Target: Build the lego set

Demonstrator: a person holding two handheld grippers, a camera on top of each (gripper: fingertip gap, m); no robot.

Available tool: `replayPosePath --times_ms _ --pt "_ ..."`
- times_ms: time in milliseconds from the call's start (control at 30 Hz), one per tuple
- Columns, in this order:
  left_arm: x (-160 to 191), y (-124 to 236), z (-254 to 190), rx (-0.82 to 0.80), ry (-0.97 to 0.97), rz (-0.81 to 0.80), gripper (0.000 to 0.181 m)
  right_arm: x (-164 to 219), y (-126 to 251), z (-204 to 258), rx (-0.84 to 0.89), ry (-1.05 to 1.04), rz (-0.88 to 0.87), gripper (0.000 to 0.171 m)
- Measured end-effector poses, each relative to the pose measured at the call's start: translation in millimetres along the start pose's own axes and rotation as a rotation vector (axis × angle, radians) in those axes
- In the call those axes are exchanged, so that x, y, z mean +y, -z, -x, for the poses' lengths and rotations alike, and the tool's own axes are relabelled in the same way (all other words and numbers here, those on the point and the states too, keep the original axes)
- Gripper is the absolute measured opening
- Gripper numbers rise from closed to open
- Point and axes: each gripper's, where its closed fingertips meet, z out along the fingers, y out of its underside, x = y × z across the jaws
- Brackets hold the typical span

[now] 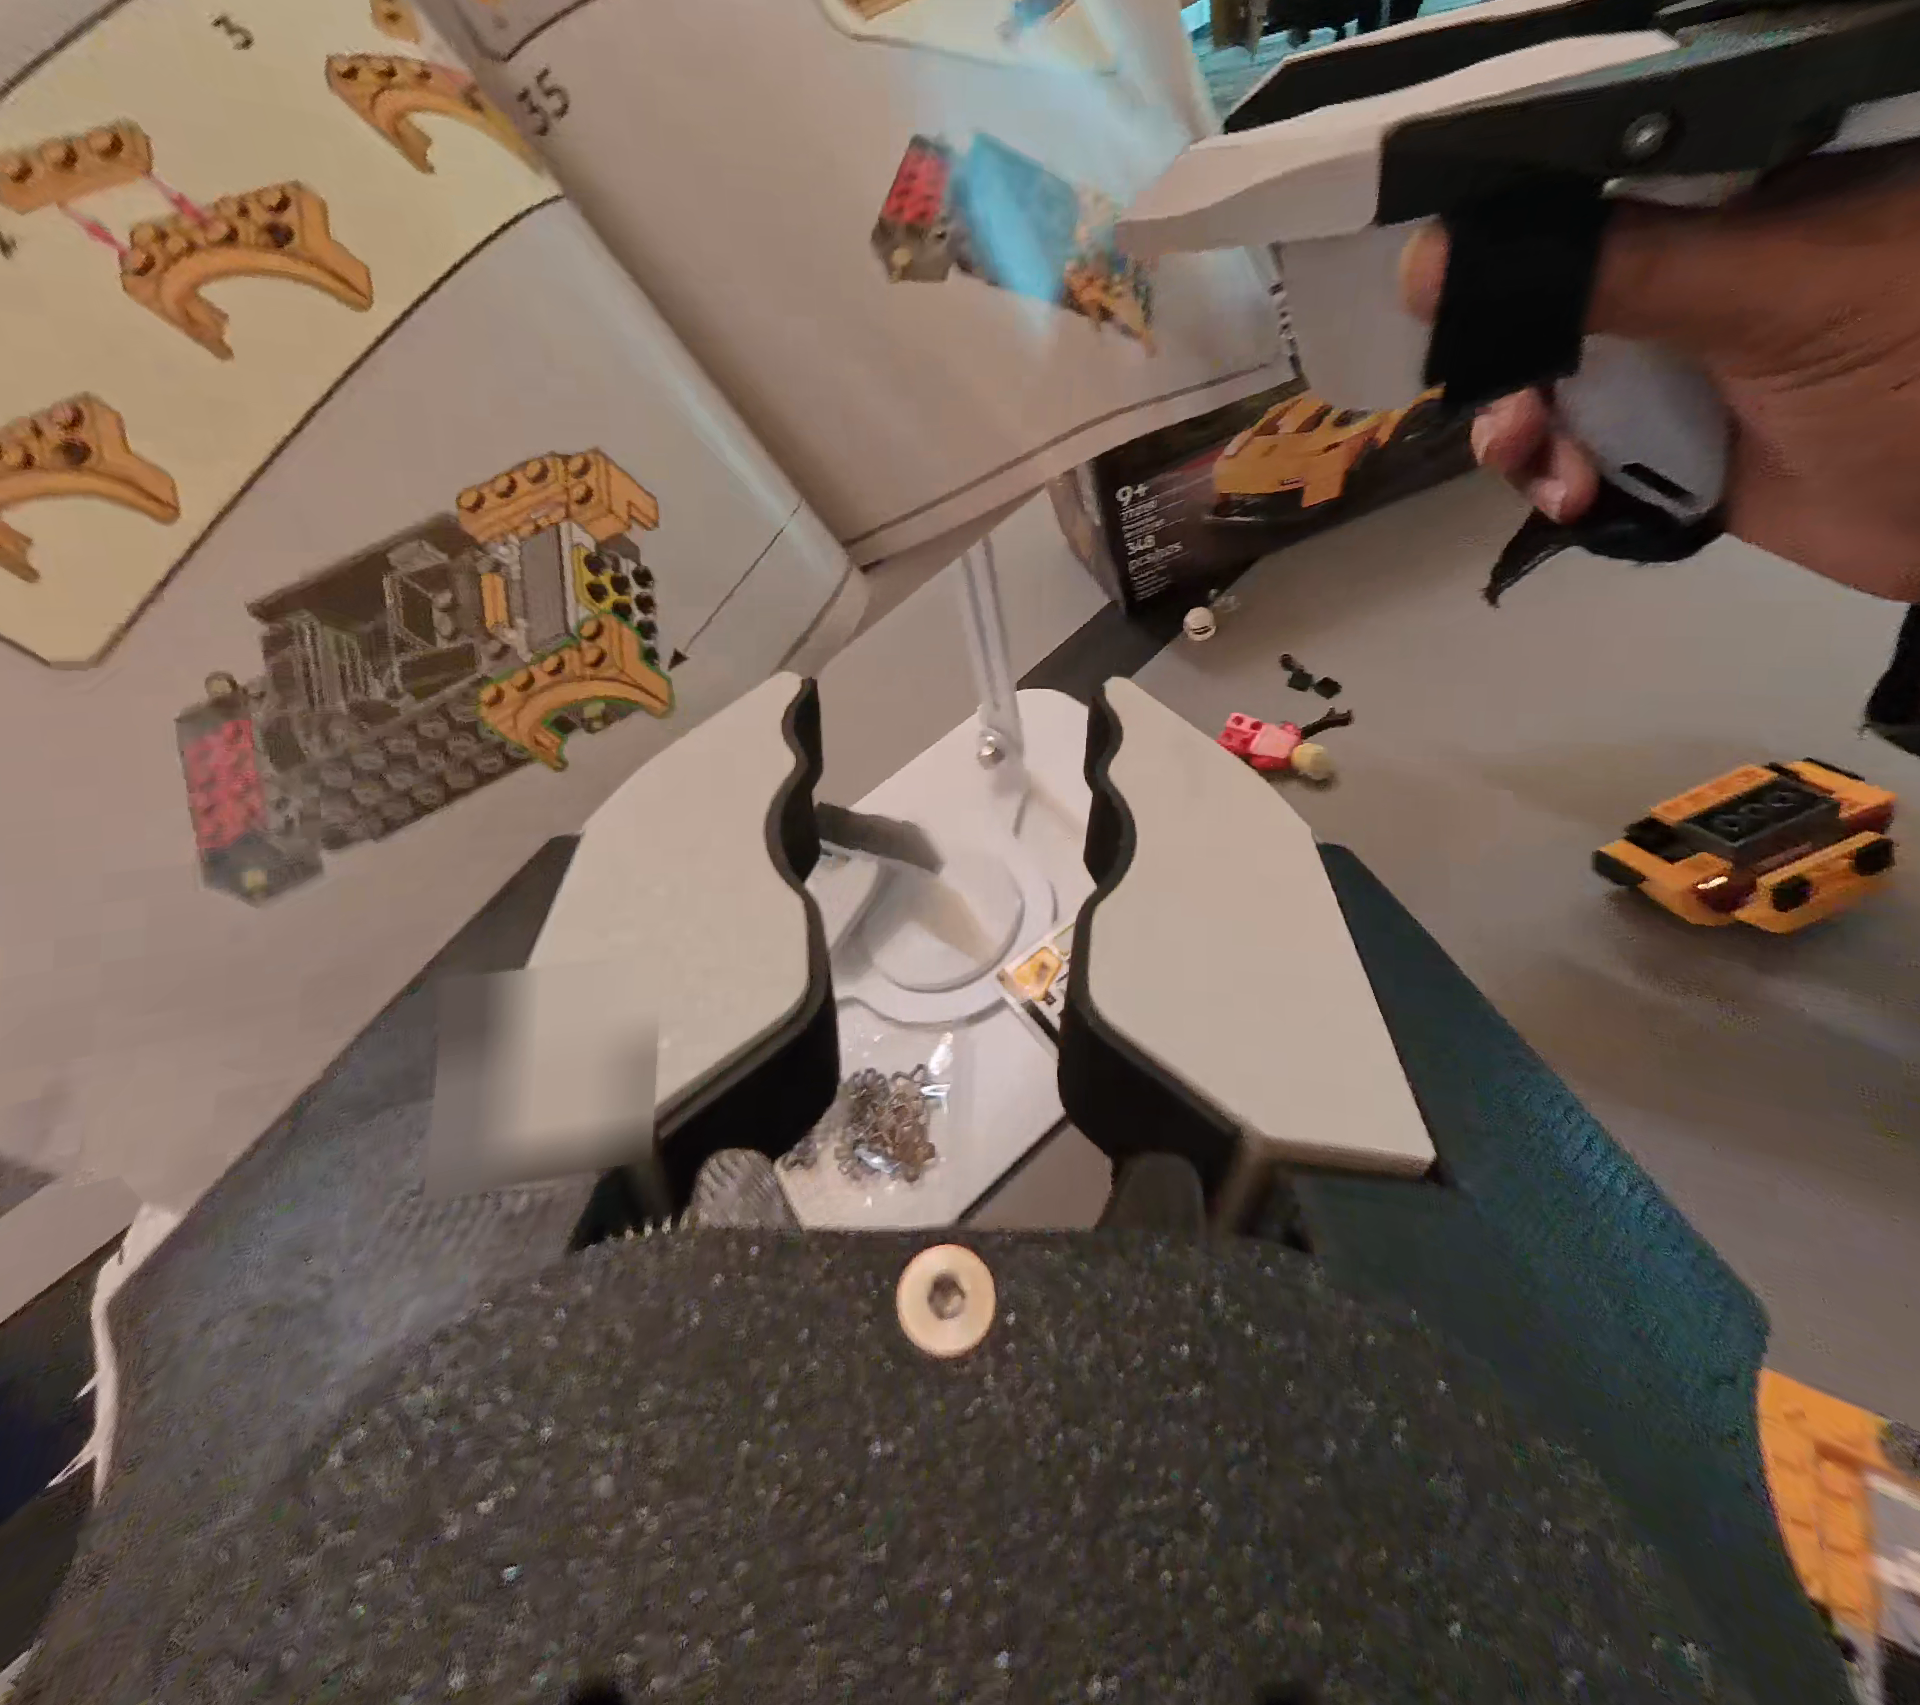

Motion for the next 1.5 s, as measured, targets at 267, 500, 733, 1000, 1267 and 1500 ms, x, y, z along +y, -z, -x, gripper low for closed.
replayPosePath --times_ms 267,500,733,1000,1267,1500 --pt "17 10 23 -0.024 0.047 0.008 0.049 7 -3 16 -0.056 0.024 0.01 0.067" --pt "11 14 13 0.01 0.003 -0.044 0.05 8 -3 55 -0.231 0.05 -0.001 0.059" --pt "1 17 10 -0.106 -0.23 -0.089 0.053 5 3 99 -0.39 0.093 -0.012 0.058" --pt "-18 32 19 -0.193 -0.266 -0.183 0.033 3 12 135 -0.496 0.139 -0.021 0.054" --pt "-22 45 39 -0.167 -0.022 -0.258 0.0 -5 23 142 -0.559 0.172 -0.065 0.048" --pt "-5 41 54 -0.046 0.254 -0.259 0.0 -16 31 120 -0.595 0.094 -0.087 0.044"
